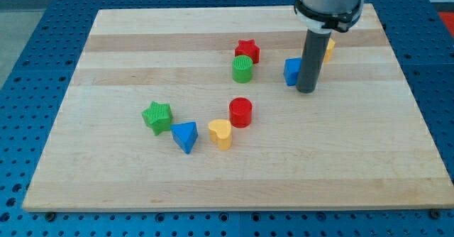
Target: Remove blue cube from the centre of the green and red circle
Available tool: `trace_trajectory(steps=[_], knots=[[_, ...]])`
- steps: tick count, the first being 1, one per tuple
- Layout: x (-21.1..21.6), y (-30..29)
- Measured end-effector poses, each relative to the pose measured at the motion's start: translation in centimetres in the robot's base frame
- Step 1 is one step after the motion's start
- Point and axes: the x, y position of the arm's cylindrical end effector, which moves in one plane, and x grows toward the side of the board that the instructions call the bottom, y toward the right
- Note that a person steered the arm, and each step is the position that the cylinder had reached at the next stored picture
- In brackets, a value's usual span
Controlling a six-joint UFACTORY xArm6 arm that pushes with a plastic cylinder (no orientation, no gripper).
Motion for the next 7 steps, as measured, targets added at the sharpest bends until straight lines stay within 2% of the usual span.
trace_trajectory(steps=[2,3,4,5,7], knots=[[1.8,-6.0],[1.8,-6.0],[-2.1,-5.7],[-3.6,-5.2],[-3.6,-1.7]])
